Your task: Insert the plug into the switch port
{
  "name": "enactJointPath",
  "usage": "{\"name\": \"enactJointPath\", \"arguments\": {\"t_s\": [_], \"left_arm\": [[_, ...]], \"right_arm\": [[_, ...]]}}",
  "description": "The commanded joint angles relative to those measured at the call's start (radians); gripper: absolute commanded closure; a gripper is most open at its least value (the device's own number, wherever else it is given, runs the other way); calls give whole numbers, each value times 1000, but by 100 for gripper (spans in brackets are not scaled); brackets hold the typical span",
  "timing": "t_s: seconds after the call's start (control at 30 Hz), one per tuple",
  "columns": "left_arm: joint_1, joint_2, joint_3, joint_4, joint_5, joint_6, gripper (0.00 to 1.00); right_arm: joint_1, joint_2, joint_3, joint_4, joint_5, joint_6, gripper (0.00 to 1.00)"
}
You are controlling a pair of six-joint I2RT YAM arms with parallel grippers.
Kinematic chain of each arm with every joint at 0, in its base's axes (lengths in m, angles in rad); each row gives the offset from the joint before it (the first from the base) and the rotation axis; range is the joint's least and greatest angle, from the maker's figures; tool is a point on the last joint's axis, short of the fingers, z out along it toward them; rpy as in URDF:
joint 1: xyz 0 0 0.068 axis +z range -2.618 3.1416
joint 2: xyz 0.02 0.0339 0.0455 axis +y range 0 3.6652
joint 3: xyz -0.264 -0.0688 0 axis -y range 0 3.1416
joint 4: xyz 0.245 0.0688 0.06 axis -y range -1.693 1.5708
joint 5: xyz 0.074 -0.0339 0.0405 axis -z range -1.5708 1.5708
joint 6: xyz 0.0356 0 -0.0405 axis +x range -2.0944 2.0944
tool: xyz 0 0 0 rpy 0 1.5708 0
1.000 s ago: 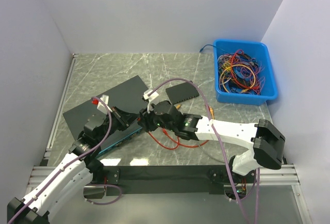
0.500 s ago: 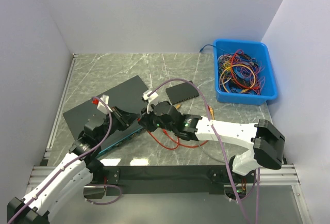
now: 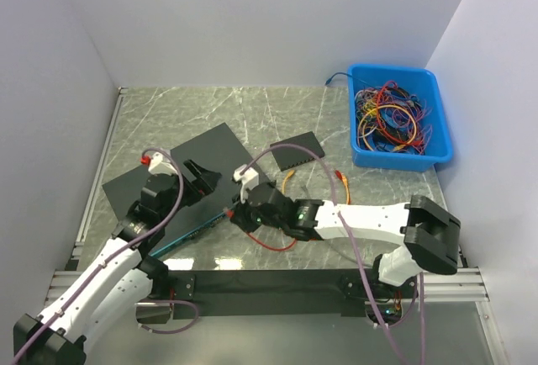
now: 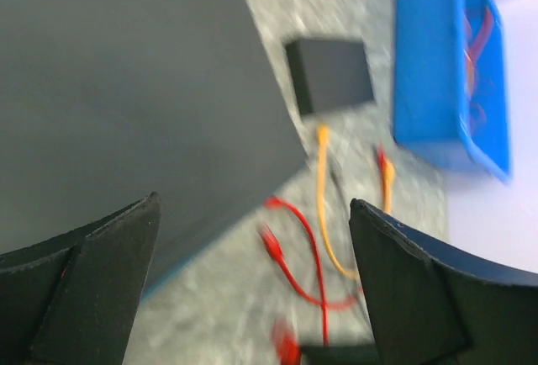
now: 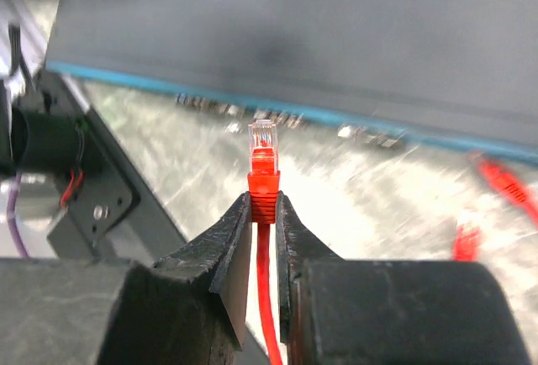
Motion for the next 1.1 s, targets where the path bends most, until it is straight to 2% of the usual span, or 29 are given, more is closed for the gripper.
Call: {"name": "enactJointPath", "arguments": {"t_s": [0.0,0.23,0.43,0.7,0.83,1.07], "left_arm": [[61,12,65,-29,-84,72,1],[384,10,108,-52,-38,149,1],[585,12,70,-77,53,63,1],[721,-77,-8,-125,100,6,1],[744,-106,-57,-74,210,-26,1],[747,-110,28,-120,318,6,1]], "right_arm": [[55,28,-5,38,19,36,100],[171,122,55,34,36,55,100],[214,215,135,48,10,68,100],[219,370,277,31,-53,56,100],[219,470,374,-6,-58,38,100],[216,550,461,-38,-64,42,100]]}}
